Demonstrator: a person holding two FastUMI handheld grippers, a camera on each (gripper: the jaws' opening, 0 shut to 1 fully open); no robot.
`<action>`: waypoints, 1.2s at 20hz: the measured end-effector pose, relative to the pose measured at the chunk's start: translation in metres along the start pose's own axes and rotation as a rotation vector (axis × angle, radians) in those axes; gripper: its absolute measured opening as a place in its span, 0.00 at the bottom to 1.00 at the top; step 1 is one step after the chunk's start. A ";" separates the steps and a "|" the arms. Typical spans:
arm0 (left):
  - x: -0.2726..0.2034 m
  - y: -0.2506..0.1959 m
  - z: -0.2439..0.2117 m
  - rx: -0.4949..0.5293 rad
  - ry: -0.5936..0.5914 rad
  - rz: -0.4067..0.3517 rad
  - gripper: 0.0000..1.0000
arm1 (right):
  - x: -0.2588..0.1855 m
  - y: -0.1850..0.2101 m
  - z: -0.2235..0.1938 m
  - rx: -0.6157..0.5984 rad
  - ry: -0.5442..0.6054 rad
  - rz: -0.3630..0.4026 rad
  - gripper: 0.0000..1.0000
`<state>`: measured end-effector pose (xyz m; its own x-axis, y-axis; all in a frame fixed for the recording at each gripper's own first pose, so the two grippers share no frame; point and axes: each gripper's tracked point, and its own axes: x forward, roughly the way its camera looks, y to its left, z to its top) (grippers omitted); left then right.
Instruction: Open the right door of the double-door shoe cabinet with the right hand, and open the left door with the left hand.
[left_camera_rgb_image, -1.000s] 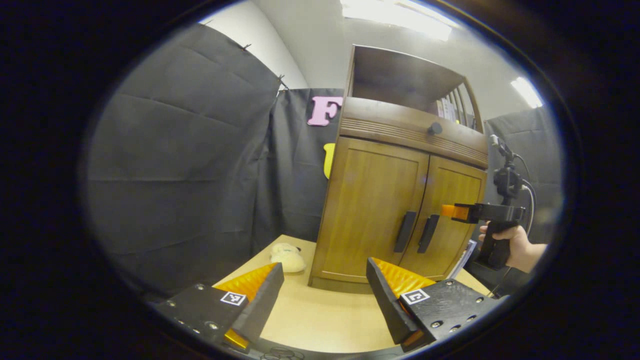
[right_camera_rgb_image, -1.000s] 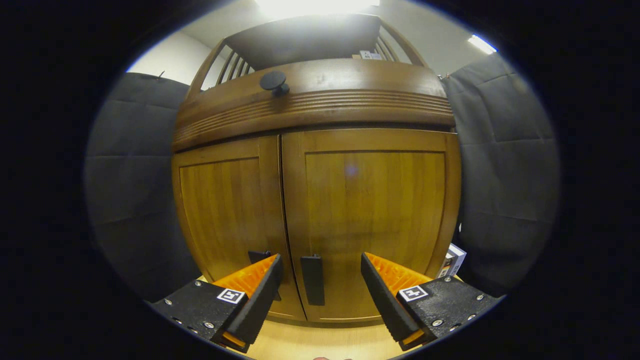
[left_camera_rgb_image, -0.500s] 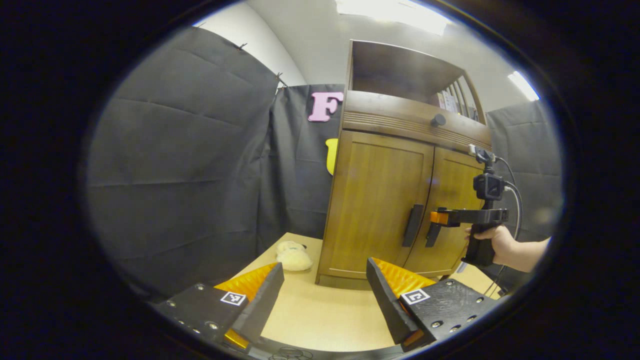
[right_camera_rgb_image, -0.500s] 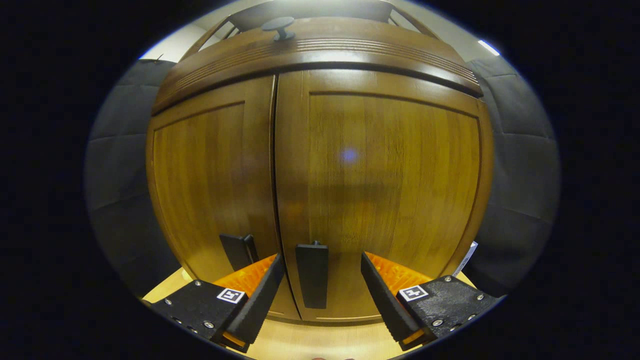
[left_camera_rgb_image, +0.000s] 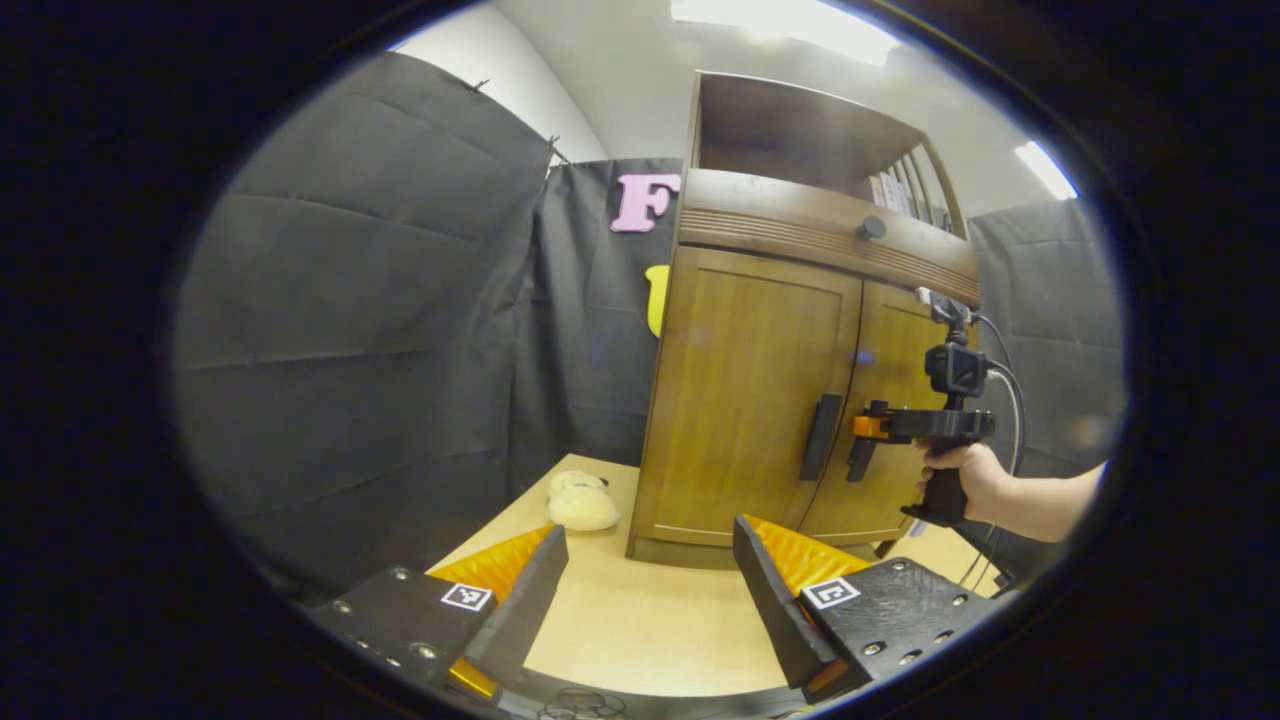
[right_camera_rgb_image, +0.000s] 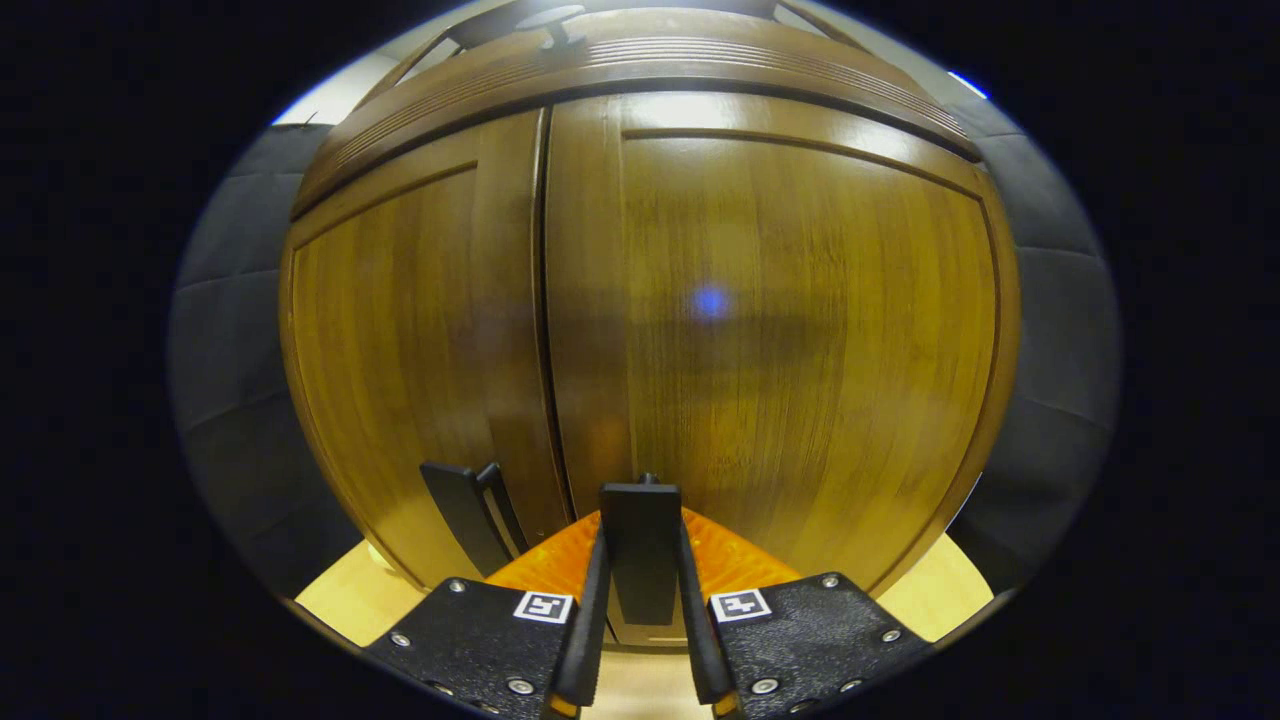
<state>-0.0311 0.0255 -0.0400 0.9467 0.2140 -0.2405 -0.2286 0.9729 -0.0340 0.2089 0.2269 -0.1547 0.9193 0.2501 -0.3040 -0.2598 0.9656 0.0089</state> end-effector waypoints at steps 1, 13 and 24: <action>0.000 -0.001 -0.001 0.007 0.001 0.000 0.96 | 0.000 0.000 -0.001 -0.005 0.000 0.006 0.33; 0.004 -0.005 -0.004 0.074 0.063 -0.046 0.96 | -0.007 -0.006 -0.002 0.001 0.009 0.086 0.30; 0.000 -0.010 -0.001 0.066 0.079 -0.075 0.96 | -0.004 -0.009 0.002 0.013 0.020 0.141 0.31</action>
<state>-0.0287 0.0158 -0.0412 0.9393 0.1354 -0.3153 -0.1397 0.9902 0.0089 0.2081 0.2177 -0.1516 0.8680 0.3817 -0.3178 -0.3816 0.9220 0.0652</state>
